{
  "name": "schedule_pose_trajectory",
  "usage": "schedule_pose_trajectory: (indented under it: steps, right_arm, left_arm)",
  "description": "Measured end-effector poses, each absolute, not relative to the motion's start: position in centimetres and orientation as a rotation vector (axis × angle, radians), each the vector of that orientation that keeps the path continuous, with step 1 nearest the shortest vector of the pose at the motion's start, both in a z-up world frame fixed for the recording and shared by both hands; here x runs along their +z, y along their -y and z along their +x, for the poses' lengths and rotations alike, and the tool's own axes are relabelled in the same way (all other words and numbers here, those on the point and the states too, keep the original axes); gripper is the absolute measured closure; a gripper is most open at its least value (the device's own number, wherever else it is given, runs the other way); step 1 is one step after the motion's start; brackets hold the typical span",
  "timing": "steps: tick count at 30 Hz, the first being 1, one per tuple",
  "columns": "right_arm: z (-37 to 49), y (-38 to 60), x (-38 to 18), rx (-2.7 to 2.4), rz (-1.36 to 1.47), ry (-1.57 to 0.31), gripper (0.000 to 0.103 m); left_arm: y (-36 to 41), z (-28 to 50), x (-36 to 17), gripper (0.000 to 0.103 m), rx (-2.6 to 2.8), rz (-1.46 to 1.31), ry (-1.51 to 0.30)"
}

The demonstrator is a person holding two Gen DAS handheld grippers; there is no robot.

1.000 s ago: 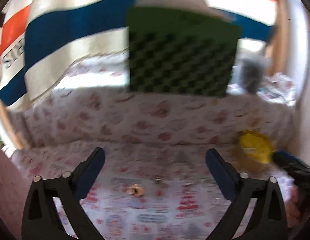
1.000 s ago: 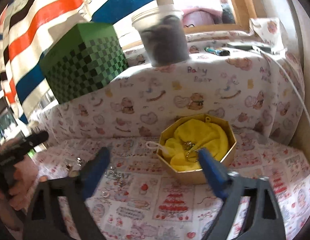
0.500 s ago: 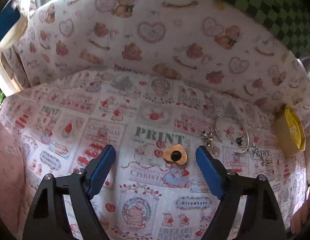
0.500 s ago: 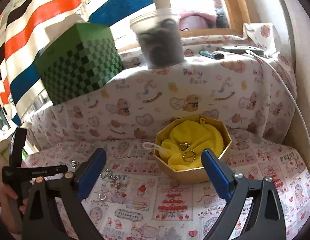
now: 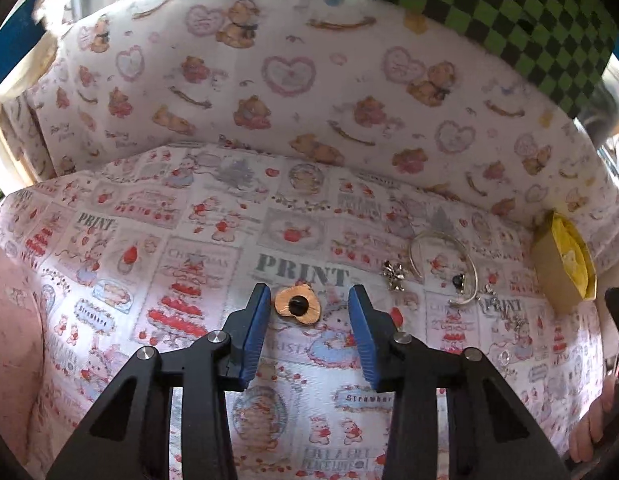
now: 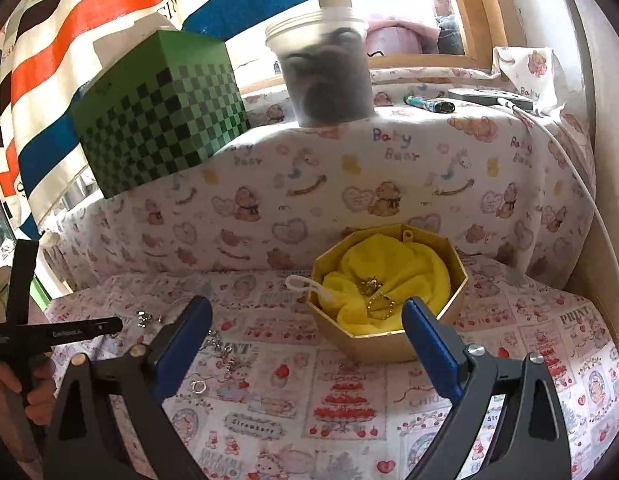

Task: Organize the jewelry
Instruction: 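Move the left gripper to the gold heart pendant and close on it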

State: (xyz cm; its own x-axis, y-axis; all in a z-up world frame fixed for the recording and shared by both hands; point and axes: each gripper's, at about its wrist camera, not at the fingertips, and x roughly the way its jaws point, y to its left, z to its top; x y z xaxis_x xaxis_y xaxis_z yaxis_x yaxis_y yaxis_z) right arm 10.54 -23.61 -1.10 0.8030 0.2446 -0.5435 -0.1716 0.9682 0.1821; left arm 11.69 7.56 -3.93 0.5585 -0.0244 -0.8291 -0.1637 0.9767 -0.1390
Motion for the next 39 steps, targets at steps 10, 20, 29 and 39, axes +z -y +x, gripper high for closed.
schedule_pose_trajectory:
  steps: [10,20,29,39]
  right_arm:
    - [10.6,23.4,-1.2,0.204,0.099,-0.601,0.008]
    - [10.7,23.5,-1.3,0.192,0.097,-0.604,0.008]
    - [10.9,23.4,-1.4,0.187,0.084,-0.609,0.008]
    - [10.9,23.4,-1.5,0.183,0.079,-0.608,0.008]
  left_arm:
    - [-6.8,12.5,-4.9,0.081,0.166,-0.126,-0.984]
    - [-7.8,11.3,-3.5,0.081,0.138,-0.12,-0.913]
    - [-5.3,11.0,-4.3,0.08,0.03,-0.079,-0.98]
    - [-4.6,11.3,-4.6,0.074,0.045,-0.067,-0.992]
